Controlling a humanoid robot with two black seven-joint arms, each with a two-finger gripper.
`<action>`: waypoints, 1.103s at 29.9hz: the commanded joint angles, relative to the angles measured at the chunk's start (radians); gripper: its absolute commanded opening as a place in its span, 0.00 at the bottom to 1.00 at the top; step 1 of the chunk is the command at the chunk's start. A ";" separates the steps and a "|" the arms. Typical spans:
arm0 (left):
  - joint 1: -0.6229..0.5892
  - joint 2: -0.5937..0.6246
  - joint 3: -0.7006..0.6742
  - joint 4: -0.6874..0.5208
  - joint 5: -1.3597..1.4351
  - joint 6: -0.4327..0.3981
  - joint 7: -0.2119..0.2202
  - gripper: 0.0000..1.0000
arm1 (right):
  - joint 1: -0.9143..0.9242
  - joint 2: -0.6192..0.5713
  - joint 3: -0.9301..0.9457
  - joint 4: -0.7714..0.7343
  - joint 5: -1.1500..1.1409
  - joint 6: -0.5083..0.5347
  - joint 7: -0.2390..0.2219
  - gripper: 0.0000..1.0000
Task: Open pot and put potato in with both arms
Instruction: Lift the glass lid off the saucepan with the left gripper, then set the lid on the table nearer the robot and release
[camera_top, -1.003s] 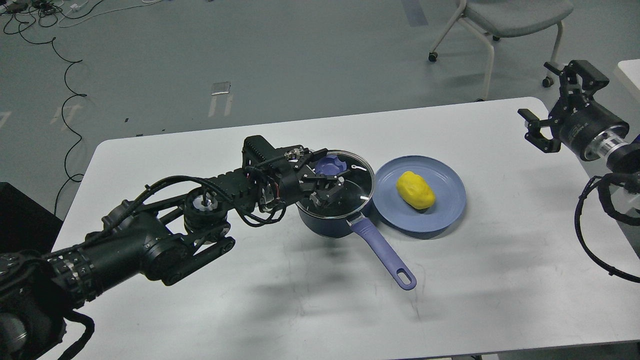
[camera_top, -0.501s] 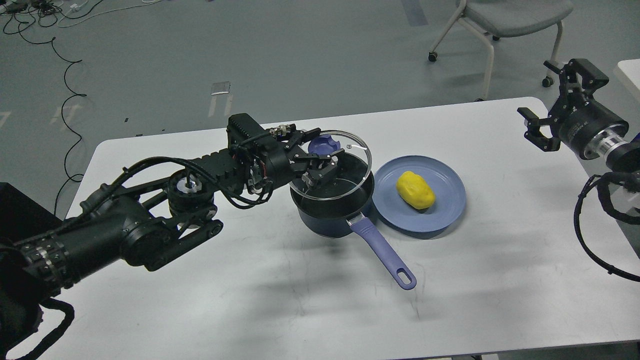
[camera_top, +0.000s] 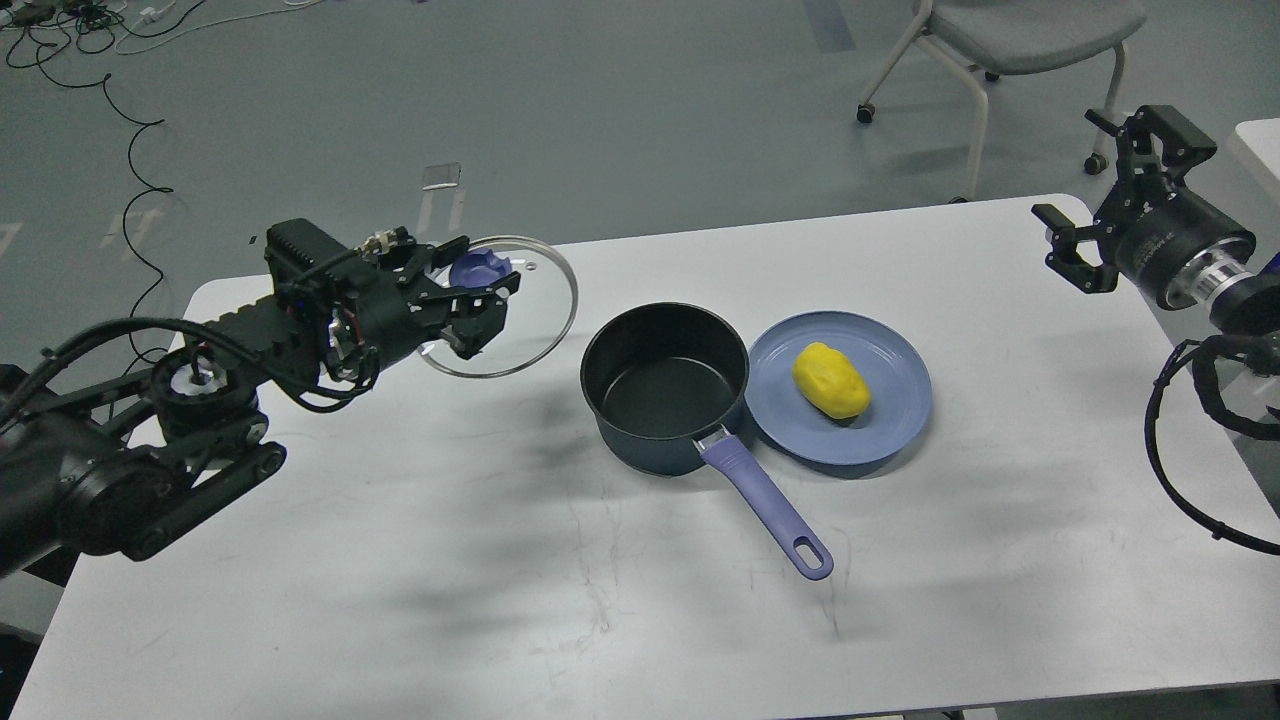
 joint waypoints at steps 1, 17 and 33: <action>0.067 0.036 -0.002 0.000 0.006 0.005 -0.006 0.60 | 0.001 0.009 0.000 -0.005 0.000 0.000 0.000 1.00; 0.227 -0.025 -0.019 0.074 0.011 0.049 -0.003 0.60 | 0.011 0.009 -0.003 -0.005 -0.002 -0.001 -0.001 1.00; 0.261 -0.042 -0.017 0.106 -0.005 0.069 -0.003 0.87 | 0.009 0.009 -0.003 -0.005 -0.002 -0.001 -0.001 1.00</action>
